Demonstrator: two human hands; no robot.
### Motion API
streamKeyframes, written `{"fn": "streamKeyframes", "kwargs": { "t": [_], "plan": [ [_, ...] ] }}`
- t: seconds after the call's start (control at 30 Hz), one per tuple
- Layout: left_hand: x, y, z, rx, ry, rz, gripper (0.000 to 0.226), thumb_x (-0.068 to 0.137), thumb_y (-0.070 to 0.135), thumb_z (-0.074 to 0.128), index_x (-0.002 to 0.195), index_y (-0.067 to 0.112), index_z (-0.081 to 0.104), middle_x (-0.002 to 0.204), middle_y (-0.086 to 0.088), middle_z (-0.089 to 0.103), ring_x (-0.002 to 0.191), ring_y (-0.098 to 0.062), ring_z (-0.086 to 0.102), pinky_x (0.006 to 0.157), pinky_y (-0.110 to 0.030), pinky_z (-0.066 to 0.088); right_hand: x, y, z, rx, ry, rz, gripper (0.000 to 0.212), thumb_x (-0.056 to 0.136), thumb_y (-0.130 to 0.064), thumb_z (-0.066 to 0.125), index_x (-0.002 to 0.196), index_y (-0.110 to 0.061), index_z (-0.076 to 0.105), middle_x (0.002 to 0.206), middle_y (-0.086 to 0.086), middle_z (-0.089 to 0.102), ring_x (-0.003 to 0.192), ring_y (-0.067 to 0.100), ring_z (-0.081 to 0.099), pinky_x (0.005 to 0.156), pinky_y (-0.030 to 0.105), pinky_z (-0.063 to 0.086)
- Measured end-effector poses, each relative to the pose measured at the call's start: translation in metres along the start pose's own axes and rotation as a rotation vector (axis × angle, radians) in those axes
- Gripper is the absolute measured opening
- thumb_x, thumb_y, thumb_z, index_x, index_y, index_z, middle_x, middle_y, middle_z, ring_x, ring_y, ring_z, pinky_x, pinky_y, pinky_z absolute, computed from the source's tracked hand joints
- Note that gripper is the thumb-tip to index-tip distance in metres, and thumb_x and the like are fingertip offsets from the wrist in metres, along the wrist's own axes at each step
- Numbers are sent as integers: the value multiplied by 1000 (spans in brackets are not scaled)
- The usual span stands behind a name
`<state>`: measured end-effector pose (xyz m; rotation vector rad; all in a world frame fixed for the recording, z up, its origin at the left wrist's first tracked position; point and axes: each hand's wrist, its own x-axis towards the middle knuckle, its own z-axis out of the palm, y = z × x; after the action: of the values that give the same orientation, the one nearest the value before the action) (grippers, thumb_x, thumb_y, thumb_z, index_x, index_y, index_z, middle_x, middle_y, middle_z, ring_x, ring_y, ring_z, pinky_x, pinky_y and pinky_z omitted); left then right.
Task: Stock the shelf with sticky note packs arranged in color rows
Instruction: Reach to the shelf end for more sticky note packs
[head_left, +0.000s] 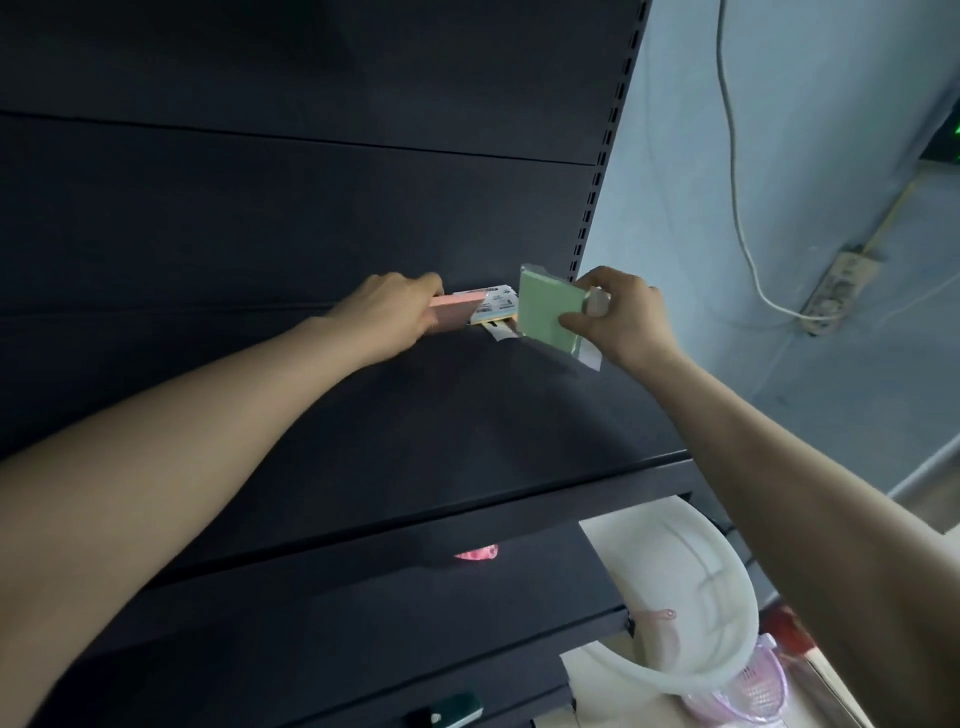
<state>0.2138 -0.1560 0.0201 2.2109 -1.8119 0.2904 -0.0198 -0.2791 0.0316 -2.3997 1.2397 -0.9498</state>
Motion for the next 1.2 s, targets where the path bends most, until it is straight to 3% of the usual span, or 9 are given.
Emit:
{"fn": "streamKeyframes", "kwargs": {
  "t": [0.13,0.23,0.33,0.43,0.73,0.87,1.0,1.1,1.2],
  "plan": [
    [-23,-10,-18,-276,111,-53,23,87,25,60,109,18,57,105,-6,66,95,-31,60,77,-36,47,-24,-18,-2,122,67,54,18,78,-28,73,83,-18,59,66,-7,54,68,19,50,53,27,35],
    [-48,-17,-38,-398,151,-57,24,84,23,64,107,21,59,107,2,65,94,-21,59,80,-34,48,-42,-41,-1,110,98,34,13,87,-27,63,88,-19,53,72,-6,54,76,23,53,58,29,33],
    [-79,-32,-54,-441,157,-25,16,85,24,63,100,26,58,101,7,64,90,-16,58,78,-33,48,-67,-71,7,123,114,30,15,90,-33,53,99,-23,46,82,2,61,82,32,61,67,41,52],
    [-112,-51,-67,-484,162,-17,17,85,29,64,100,28,58,99,9,64,93,-18,59,81,-36,50,-94,-102,18,189,162,52,14,90,-32,54,93,-23,43,80,6,62,77,33,64,59,50,57],
    [-212,-106,-98,-443,215,12,21,87,36,64,103,29,52,103,7,66,88,-17,62,78,-38,51,-175,-189,39,370,232,155,9,88,-16,60,95,-14,55,95,4,64,79,11,66,53,26,58],
    [-252,-117,-115,-475,218,51,18,90,19,61,97,30,48,88,9,68,70,-9,66,68,-33,56,-201,-220,43,379,209,125,15,87,-15,60,103,-12,59,89,-7,63,74,7,66,58,29,60],
    [-291,-127,-127,-602,187,17,31,87,7,53,94,33,66,92,17,66,69,0,60,65,-23,52,-219,-247,47,399,194,68,14,89,-14,60,103,-12,57,92,-2,62,79,8,64,52,19,56],
    [-317,-131,-133,-656,185,-53,23,87,22,54,98,29,73,106,20,67,95,4,59,85,-16,45,-232,-263,48,415,156,41,14,89,-16,59,102,-14,57,93,-1,64,77,11,66,57,25,59],
    [-343,-139,-134,-616,226,-103,19,87,24,63,102,22,74,113,13,66,104,-1,59,92,-17,44,-245,-280,49,454,102,13,12,88,-17,60,100,-16,57,99,3,64,86,22,68,61,34,61]
  ]
}}
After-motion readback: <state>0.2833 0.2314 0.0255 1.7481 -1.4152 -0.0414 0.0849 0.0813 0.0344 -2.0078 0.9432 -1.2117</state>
